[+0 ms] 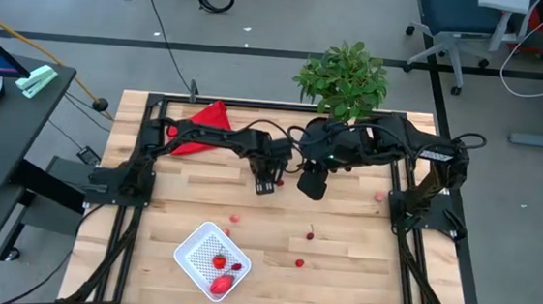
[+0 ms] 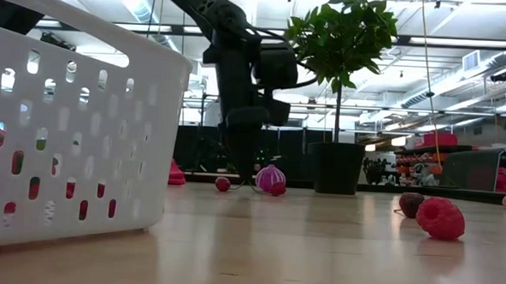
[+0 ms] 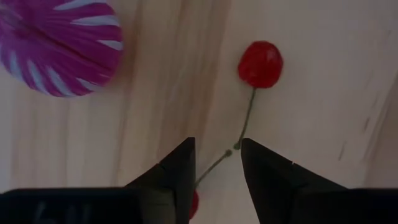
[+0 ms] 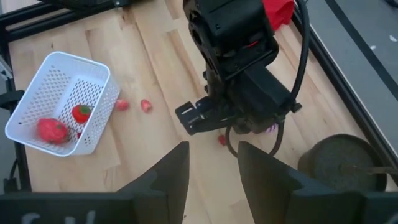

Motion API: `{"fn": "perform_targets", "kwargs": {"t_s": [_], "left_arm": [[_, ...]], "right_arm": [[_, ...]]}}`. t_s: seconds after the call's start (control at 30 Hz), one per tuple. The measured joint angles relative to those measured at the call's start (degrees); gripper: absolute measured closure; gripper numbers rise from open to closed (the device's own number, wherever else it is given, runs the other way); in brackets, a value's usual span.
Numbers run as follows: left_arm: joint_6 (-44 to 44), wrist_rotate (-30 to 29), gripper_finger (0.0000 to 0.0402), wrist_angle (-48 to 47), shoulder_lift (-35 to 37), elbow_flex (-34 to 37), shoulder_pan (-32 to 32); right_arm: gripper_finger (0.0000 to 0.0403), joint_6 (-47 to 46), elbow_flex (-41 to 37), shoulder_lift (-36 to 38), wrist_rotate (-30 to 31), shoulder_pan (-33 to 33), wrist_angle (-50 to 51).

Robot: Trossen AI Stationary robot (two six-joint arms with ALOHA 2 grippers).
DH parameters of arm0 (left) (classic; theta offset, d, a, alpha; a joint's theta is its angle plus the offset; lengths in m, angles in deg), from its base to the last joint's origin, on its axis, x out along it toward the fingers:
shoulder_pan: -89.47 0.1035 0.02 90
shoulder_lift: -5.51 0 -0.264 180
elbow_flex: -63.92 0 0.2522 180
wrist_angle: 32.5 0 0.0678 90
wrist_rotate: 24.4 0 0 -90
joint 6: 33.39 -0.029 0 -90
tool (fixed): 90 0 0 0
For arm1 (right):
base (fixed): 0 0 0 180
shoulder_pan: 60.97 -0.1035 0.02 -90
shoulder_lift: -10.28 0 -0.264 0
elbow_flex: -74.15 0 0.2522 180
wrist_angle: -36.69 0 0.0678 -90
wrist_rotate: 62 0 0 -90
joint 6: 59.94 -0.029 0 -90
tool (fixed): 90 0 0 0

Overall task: Pick and placing Produce into tupperware
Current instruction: Put the left cherry in the basket

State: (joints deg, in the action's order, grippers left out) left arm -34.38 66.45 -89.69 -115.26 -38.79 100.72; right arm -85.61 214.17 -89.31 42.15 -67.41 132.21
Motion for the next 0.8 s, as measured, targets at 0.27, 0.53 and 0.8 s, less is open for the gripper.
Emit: {"fn": "perform_targets", "kwargs": {"t_s": [0.27,0.53,0.8], "left_arm": [[-1.23,0.01,0.0268,0.20,0.00,0.63,0.58],[-0.90,0.01,0.0272,3.03,0.00,2.90,0.58],[0.32,0.01,0.0295,5.72,0.00,3.13,0.58]], "right_arm": [[0.0258,0.24,0.00,0.00,-0.02,-0.04,0.02],[0.0258,0.22,0.00,-0.02,-0.04,-0.04,0.00],[0.0258,-0.37,0.00,-0.02,-0.04,-0.04,-0.09]]}}
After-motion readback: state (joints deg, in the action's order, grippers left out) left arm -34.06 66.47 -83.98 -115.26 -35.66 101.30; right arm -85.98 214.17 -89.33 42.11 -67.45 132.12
